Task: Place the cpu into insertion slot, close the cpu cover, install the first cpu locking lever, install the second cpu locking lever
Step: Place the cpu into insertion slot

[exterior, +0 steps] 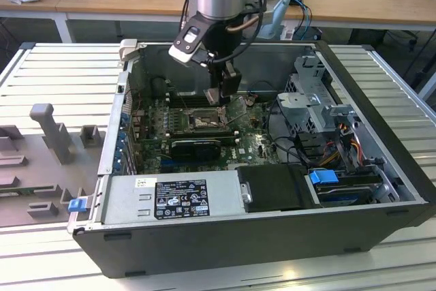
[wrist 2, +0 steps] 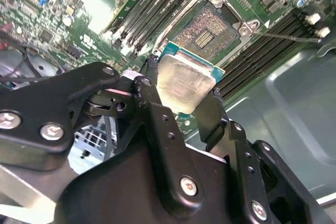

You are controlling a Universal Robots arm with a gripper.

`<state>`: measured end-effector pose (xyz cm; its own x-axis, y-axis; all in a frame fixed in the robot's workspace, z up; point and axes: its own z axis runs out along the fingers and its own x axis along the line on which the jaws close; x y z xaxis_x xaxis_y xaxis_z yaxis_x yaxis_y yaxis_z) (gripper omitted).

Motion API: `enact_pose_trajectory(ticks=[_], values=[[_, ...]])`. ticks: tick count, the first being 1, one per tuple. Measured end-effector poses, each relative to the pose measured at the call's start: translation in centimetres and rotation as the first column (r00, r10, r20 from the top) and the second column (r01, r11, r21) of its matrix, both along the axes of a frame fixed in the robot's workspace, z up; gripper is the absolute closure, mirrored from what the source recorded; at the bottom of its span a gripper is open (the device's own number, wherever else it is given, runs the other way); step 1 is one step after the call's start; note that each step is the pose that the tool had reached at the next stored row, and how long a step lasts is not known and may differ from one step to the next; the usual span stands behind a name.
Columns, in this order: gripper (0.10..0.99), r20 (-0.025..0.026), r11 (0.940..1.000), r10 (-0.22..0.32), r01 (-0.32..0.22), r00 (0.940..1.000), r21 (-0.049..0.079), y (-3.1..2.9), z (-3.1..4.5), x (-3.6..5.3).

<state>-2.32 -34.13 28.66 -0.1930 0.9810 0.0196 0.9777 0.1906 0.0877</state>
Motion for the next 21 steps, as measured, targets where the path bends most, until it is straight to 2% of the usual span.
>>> enact_pose_trajectory(ticks=[5, 11, 15, 17, 19, 21], values=[[0.557, 0.0001, 0.9959, -0.09, 0.09, 0.9959, 0.0, 0.0, -0.21, 0.0], [0.557, 0.0, 0.9943, -0.107, 0.107, 0.9943, 0.0, 0.0, -0.61, -0.09], [0.557, 0.0, 0.9901, -0.141, 0.141, 0.9901, 0.0, 0.02, -1.32, -0.18], [0.557, 0.0001, 0.99, -0.141, 0.141, 0.99, 0.0, 0.03, -1.74, -0.43], [0.557, -0.0001, 0.9898, -0.142, 0.142, 0.9898, -0.001, 0.04, -1.82, -0.44], [0.557, 0.0001, 0.9841, -0.178, 0.178, 0.9841, 0.0, 0.06, -1.91, -0.44]])
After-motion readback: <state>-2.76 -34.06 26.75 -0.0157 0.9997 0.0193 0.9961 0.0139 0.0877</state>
